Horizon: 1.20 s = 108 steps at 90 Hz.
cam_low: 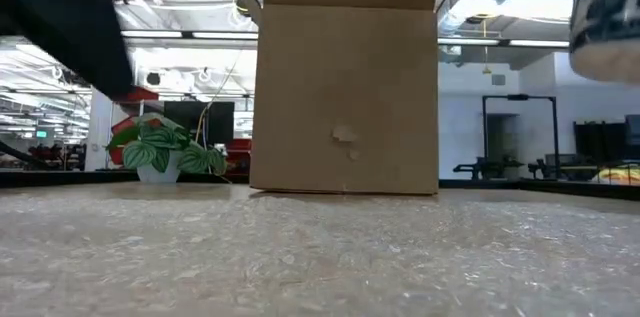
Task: Wrap mug
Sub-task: Wrap the blue mug with bubble wrap
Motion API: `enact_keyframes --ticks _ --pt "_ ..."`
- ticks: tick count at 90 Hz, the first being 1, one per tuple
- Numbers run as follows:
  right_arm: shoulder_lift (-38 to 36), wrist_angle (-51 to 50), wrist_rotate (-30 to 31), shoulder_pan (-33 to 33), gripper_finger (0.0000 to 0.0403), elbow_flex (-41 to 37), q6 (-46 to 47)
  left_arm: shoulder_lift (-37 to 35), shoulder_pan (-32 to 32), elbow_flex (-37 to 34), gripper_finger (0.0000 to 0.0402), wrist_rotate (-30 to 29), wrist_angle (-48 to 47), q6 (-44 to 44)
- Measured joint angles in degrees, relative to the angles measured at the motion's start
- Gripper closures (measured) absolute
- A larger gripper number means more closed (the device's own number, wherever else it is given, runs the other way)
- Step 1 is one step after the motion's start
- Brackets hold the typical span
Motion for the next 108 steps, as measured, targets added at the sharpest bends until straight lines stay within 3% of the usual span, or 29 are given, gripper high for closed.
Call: enact_keyframes --ticks 9,22,52,63,78,91,108 --pt "3.6 -0.3 0.0 0.8 0.0398 3.6 -1.3 0.0 3.6 -4.1 0.0402 0.1 8.1 6.4" --pt "6.4 -3.0 -0.2 1.5 0.0399 7.5 -1.6 0.0 9.3 -8.8 0.0402 0.5 12.4 12.6" --pt "5.4 -10.9 2.1 7.3 0.0399 12.4 8.3 0.0 21.6 -17.0 0.0402 4.8 29.3 33.0" --pt "5.4 -12.2 3.1 9.2 0.0399 13.1 11.1 -3.1 24.4 -12.5 0.0402 8.6 21.3 37.9" --pt "5.5 -12.0 3.5 9.7 0.0396 13.2 11.1 -9.3 22.9 -5.7 0.0402 12.6 12.3 41.0" --pt "6.6 -12.6 4.8 7.2 0.0398 13.2 11.1 -12.1 18.8 -4.8 0.0402 20.9 1.6 32.0" --pt "12.1 -5.0 1.1 1.3 0.0399 13.2 4.4 -11.4 7.2 -5.0 0.0402 22.2 -13.8 14.7"
